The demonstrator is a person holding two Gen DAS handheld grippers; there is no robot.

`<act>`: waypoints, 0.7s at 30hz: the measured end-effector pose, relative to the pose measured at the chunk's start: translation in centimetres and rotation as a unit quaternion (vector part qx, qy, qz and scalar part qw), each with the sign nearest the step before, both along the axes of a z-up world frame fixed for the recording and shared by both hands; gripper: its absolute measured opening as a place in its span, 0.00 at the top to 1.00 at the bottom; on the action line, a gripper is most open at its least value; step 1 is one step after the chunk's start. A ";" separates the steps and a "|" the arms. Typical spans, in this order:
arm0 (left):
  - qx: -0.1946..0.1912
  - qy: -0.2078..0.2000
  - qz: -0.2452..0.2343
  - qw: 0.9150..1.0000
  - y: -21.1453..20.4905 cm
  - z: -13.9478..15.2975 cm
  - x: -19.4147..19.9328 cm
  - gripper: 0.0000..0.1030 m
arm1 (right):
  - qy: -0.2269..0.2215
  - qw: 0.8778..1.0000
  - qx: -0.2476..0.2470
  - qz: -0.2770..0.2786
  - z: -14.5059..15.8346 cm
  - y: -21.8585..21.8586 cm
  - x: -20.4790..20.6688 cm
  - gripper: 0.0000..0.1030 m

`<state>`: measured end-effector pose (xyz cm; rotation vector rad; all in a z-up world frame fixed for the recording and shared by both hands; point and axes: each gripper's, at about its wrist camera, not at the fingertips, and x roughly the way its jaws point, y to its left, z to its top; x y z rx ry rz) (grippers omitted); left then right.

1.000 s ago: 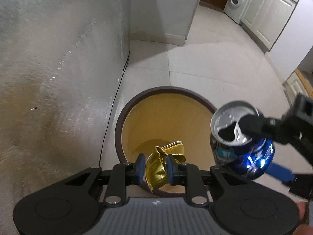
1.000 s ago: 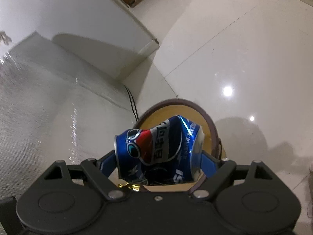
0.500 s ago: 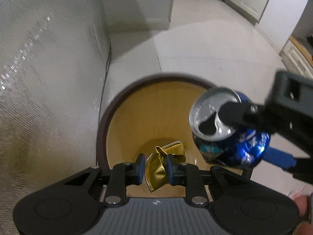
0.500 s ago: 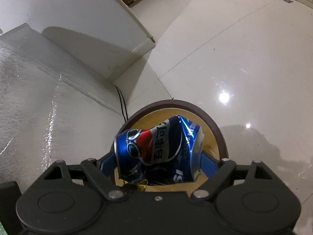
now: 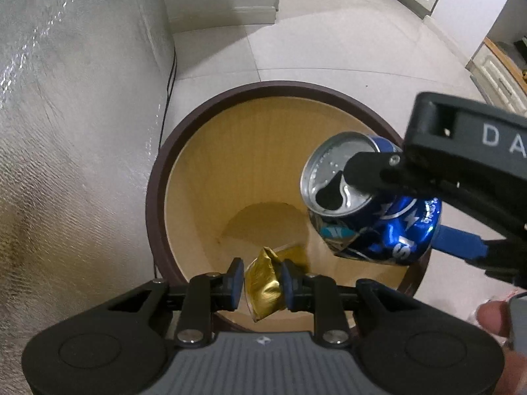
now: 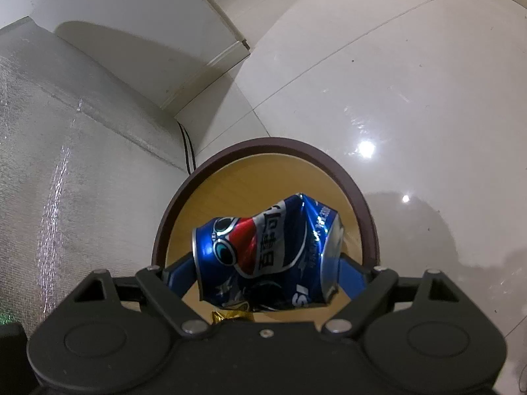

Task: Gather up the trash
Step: 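Open the left tool over the wastebasket while the right tool releases the can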

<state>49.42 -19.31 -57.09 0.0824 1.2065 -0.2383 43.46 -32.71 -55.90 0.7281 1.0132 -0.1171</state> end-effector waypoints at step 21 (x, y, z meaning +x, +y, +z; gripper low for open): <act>-0.002 0.007 0.005 1.000 0.6 1.9 -0.3 0.04 | 0.014 0.999 -0.031 0.034 1.6 -0.6 0.2 0.00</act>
